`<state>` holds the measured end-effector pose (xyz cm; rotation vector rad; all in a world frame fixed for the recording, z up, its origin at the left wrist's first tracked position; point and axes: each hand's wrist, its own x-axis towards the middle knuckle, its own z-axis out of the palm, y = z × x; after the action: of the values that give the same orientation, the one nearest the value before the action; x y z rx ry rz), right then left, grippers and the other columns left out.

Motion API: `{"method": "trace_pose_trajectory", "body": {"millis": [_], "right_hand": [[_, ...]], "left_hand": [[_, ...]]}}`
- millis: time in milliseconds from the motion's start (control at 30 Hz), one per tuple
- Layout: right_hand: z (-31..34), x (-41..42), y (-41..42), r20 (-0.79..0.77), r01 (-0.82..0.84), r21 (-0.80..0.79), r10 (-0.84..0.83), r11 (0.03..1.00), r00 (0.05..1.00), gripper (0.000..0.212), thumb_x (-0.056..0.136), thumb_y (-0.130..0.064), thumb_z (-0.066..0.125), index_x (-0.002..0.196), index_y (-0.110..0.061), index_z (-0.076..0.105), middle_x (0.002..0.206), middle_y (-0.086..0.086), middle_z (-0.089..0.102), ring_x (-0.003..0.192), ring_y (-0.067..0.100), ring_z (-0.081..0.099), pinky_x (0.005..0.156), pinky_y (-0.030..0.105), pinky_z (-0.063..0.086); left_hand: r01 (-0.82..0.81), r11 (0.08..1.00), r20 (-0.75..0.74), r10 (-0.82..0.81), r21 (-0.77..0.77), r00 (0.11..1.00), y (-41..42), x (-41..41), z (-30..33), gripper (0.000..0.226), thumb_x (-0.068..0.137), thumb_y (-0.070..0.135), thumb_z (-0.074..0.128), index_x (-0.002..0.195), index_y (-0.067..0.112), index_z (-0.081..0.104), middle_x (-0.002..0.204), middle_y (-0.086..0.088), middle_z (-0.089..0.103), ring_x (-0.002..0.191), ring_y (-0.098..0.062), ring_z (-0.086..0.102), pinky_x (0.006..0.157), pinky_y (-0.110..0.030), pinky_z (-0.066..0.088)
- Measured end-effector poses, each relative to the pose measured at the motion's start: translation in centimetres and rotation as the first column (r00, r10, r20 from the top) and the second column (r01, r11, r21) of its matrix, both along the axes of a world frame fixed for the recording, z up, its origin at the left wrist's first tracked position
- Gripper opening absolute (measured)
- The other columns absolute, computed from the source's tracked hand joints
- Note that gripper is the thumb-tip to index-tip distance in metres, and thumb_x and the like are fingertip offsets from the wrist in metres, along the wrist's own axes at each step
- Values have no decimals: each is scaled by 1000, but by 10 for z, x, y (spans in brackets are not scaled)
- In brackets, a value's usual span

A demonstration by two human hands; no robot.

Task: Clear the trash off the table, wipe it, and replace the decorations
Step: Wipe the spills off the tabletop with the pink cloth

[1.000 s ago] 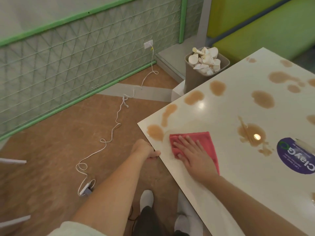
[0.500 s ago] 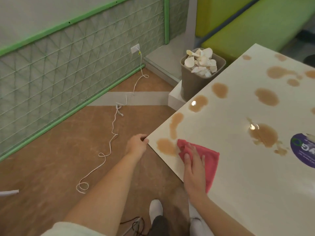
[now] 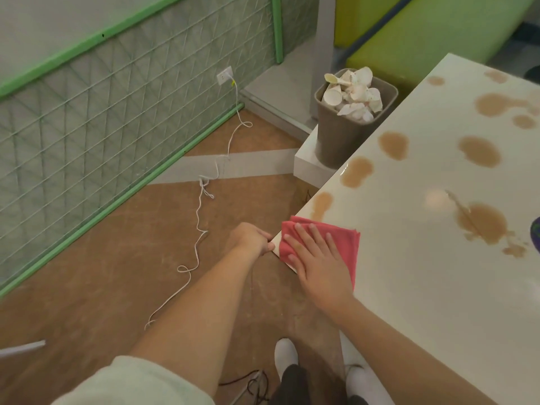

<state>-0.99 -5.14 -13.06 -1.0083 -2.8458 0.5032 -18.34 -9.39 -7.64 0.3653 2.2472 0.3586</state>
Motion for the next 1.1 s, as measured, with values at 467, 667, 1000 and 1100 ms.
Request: {"method": "trace_pose_trajectory", "body": {"millis": [467,667,1000,1100], "right_hand": [[-4,-12,-10,31,145,17,-145,989,989,52,103,-41,20,149,-27,38,160,-4,27,149,18,18,120,41,9],[-1,27,10,17,406,54,-407,912,913,56,100,-38,17,147,-21,42,159,-4,27,149,17,16,122,40,9],[0,22,28,33,254,-29,-254,967,967,59,98,-44,15,150,-26,36,160,-6,23,150,16,16,119,32,-3],[0,51,46,0,341,0,-341,940,940,56,100,-42,17,149,-24,39,160,-5,24,150,14,13,122,36,1]], "left_hand": [[49,999,-26,-49,13,998,9,-6,-4,15,80,12,75,89,23,77,67,7,67,52,-9,61,61,-18,49],[119,989,-9,-118,87,993,5,-9,-8,26,76,9,74,86,33,74,77,14,69,68,-5,63,66,-19,46],[239,967,44,-243,90,969,19,-12,-7,42,68,-8,65,88,28,71,92,8,72,88,-9,69,77,-22,55],[321,936,116,-338,143,934,25,-15,-4,57,69,-18,61,112,18,69,99,7,68,99,-12,64,81,-25,54]]}}
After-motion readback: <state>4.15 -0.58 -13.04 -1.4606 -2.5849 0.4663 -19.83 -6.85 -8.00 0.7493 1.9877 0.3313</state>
